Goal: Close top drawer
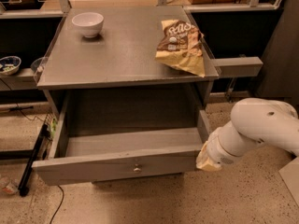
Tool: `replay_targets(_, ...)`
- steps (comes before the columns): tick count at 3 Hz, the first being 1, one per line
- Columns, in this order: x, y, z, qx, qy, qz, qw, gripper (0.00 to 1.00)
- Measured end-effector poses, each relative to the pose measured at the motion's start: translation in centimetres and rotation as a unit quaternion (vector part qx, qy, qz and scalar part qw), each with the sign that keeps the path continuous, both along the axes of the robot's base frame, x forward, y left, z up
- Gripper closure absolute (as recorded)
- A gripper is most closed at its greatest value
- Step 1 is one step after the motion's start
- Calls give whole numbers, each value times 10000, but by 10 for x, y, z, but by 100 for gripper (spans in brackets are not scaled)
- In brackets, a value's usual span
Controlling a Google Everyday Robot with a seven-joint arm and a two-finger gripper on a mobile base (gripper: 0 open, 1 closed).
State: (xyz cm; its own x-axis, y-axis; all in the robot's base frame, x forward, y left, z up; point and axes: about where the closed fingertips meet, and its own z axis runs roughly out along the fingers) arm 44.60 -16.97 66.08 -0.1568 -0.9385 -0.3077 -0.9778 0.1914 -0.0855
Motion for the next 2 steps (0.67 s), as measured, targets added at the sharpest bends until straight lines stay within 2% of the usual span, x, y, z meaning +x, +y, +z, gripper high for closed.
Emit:
replay_targets(1,0,0,0,0,0,0,10000,51)
replay_targets(2,0,0,0,0,0,0,10000,28)
